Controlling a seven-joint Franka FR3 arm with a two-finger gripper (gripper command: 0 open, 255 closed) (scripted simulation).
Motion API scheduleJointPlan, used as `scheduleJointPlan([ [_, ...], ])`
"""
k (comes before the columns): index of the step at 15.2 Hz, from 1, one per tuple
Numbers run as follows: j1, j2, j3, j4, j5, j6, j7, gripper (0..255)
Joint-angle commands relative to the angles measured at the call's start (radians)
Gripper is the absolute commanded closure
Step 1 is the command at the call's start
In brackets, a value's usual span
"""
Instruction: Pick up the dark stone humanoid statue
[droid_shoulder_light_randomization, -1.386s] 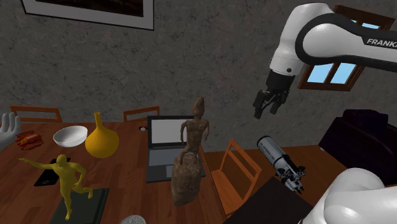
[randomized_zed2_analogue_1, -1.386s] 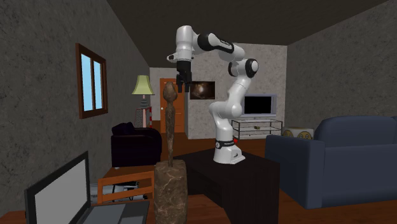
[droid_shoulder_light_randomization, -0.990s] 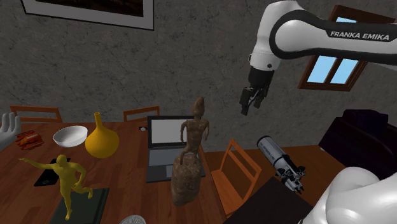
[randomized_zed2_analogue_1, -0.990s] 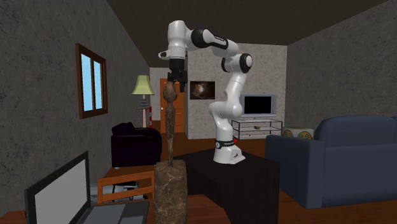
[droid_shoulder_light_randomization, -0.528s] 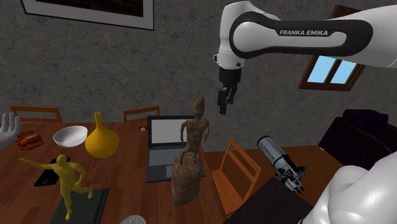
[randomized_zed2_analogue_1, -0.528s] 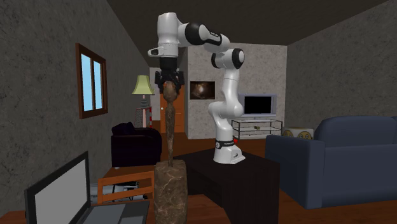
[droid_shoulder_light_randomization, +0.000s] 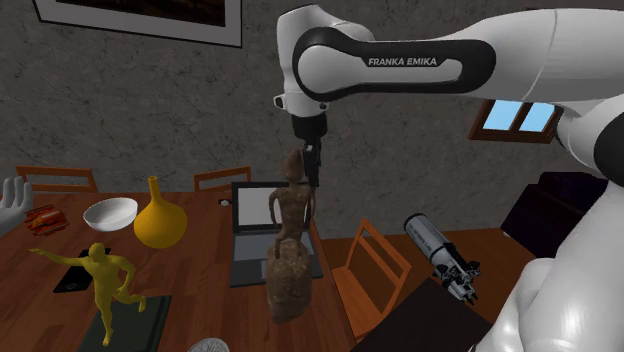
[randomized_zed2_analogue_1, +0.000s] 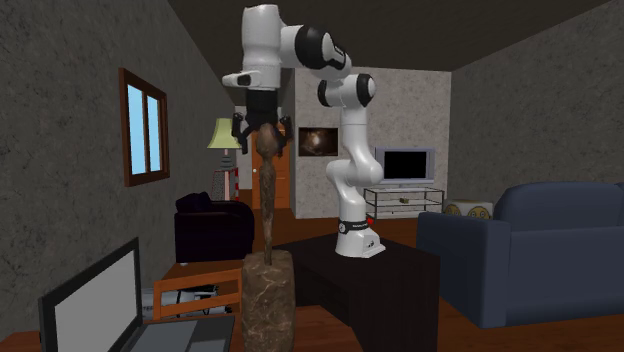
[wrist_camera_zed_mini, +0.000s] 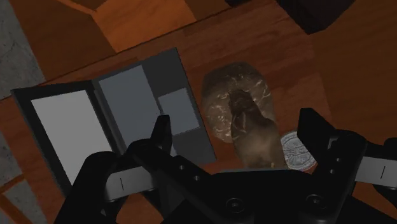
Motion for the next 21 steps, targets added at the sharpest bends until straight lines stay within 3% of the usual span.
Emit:
scheduleJointPlan([
  [1, 0.026, 0.072, 0.026, 0.062, -0.031, -0.014, -0.05, 0],
  [4, 0.068, 0.159, 0.062, 0.143, -0.075, -0.041, -0.114, 0],
  [13, 0.063, 0.156, 0.06, 0.038, -0.074, 0.06, -0.097, 0],
  [14, 0.063, 0.159, 0.06, 0.04, -0.075, 0.061, -0.096, 255],
  [21, 0.063, 0.157, 0.06, 0.038, -0.074, 0.062, -0.097, 255],
])
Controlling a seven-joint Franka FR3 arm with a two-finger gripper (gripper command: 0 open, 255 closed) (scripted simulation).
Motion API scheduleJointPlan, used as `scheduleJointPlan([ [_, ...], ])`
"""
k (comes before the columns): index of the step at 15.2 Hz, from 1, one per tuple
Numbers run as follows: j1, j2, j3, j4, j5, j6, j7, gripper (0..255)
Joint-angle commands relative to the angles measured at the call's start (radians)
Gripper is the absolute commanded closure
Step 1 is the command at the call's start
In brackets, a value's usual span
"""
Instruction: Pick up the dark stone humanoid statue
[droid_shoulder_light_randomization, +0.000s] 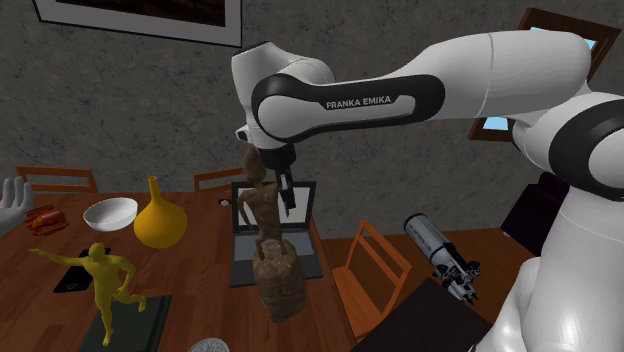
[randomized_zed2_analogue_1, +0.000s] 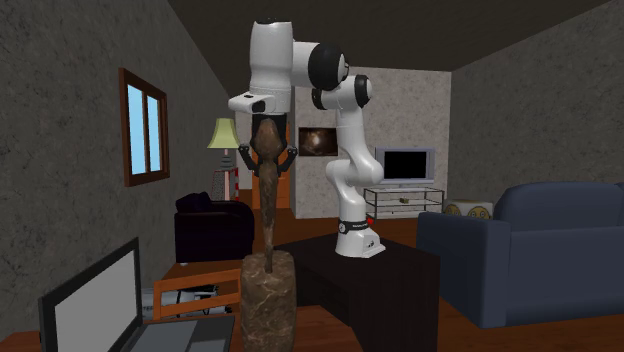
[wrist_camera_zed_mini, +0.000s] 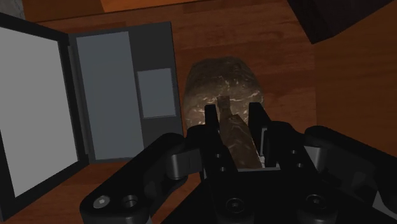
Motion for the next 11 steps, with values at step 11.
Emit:
scheduleJointPlan([
  [11, 0.006, 0.005, 0.002, 0.127, -0.003, -0.122, -0.02, 255],
])
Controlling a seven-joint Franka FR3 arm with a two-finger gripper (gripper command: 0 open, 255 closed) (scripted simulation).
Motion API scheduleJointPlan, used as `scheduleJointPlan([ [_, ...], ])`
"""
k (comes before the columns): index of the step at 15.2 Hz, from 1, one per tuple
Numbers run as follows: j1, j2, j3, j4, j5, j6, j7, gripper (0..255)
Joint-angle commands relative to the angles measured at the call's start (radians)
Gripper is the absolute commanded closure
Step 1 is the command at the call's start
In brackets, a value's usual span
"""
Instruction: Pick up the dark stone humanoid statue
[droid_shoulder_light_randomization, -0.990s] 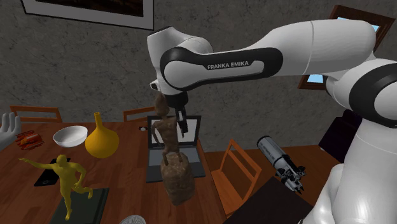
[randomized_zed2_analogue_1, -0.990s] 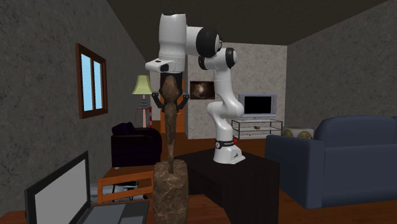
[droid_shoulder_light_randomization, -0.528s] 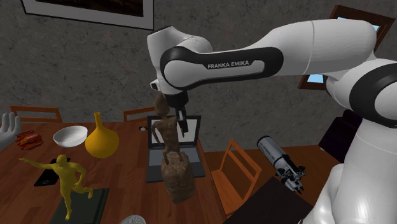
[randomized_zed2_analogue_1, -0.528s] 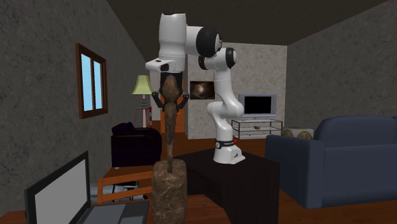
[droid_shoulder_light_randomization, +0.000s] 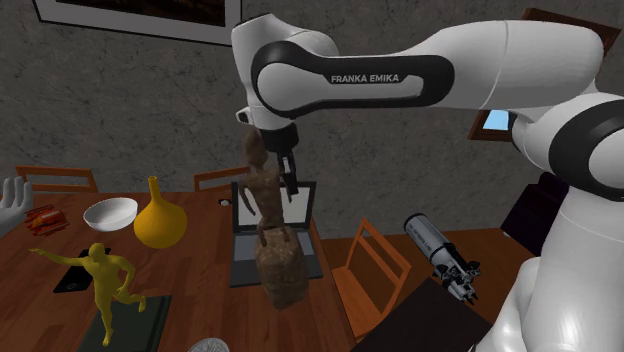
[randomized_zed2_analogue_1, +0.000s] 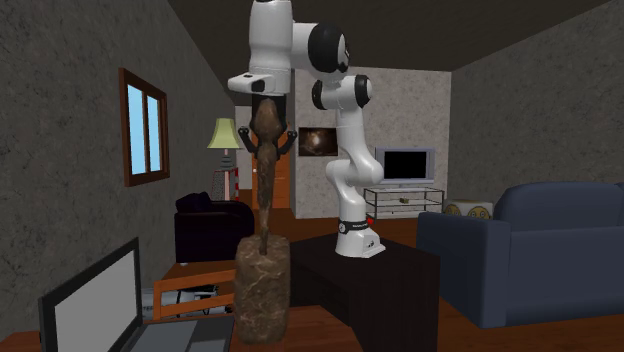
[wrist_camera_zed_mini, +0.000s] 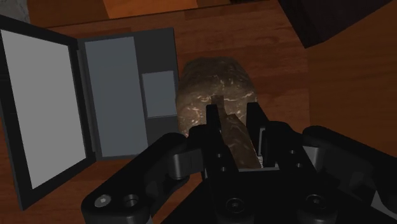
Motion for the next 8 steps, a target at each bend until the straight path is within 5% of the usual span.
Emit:
scheduleJointPlan([
  [1, 0.003, 0.005, 0.001, 0.038, -0.002, -0.029, -0.003, 255],
  [8, 0.009, 0.019, 0.003, 0.126, -0.007, -0.103, -0.014, 255],
])
